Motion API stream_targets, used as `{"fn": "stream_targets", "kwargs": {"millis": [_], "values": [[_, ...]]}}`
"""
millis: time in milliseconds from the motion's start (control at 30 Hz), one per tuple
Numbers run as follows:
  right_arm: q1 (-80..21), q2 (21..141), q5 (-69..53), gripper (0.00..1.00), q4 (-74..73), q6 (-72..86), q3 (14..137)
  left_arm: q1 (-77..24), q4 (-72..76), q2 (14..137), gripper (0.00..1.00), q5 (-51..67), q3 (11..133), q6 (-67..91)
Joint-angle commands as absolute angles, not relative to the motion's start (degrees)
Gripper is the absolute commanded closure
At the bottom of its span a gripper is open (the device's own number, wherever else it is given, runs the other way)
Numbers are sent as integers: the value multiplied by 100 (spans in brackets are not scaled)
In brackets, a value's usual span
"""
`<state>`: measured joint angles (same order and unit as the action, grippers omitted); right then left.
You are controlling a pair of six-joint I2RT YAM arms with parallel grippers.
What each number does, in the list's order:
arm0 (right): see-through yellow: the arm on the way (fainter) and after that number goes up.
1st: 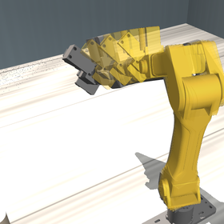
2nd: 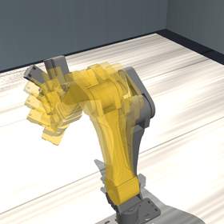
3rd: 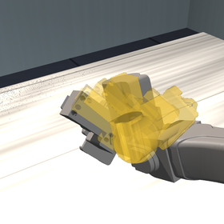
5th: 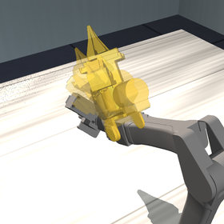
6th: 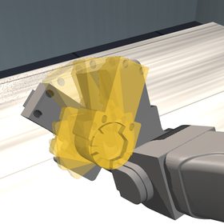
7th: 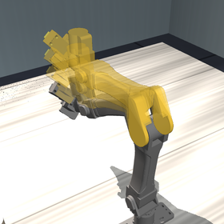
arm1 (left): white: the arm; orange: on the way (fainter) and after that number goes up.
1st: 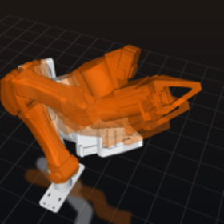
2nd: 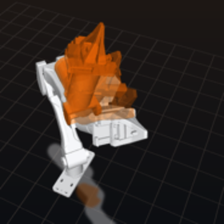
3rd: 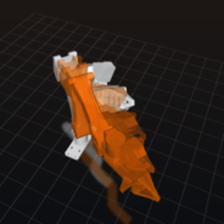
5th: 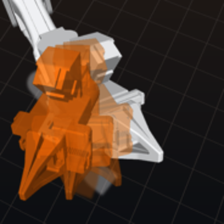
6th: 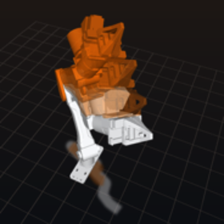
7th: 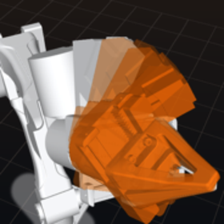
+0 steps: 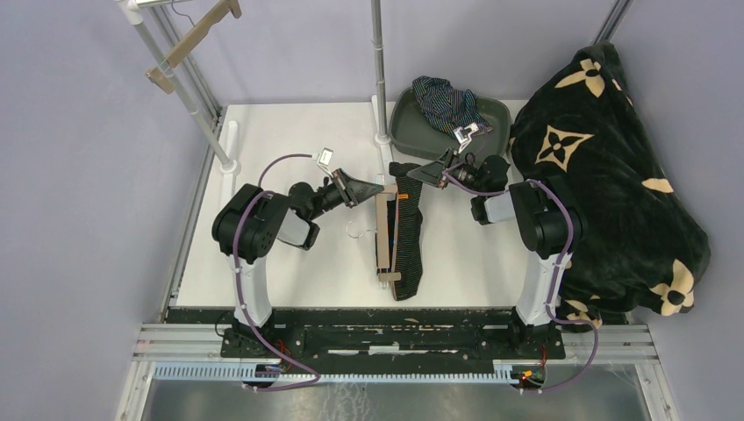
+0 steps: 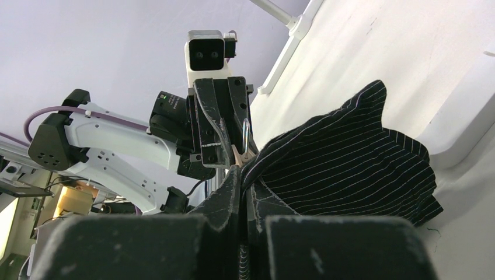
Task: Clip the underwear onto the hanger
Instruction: Clamp the underwear onto the hanger.
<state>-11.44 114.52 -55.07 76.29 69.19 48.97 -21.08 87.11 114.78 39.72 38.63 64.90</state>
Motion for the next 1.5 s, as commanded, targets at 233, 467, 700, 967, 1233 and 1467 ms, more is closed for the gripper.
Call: {"fn": "stream_targets", "kwargs": {"millis": [233,467,700,967,1233,1467], "values": [[-1068,11406,-5457,99,8264,6944,5151,-2187,9373,11714,97,4437,3990,6855],[-1064,11397,-5459,99,8262,6951,5151,-2188,9562,11810,97,4506,4034,6963],[-1059,11399,-5461,99,8262,6952,5168,-2214,9849,11912,97,4615,4092,7149],[-1063,11417,-5475,100,8266,6948,5167,-2251,9913,11889,97,4693,4123,7156],[-1063,11441,-5484,99,8262,6934,5161,-2258,9913,11756,97,4724,4072,7161],[-1044,11452,-5486,99,8262,6929,5166,-2258,9913,11673,97,4744,4052,7178]]}}
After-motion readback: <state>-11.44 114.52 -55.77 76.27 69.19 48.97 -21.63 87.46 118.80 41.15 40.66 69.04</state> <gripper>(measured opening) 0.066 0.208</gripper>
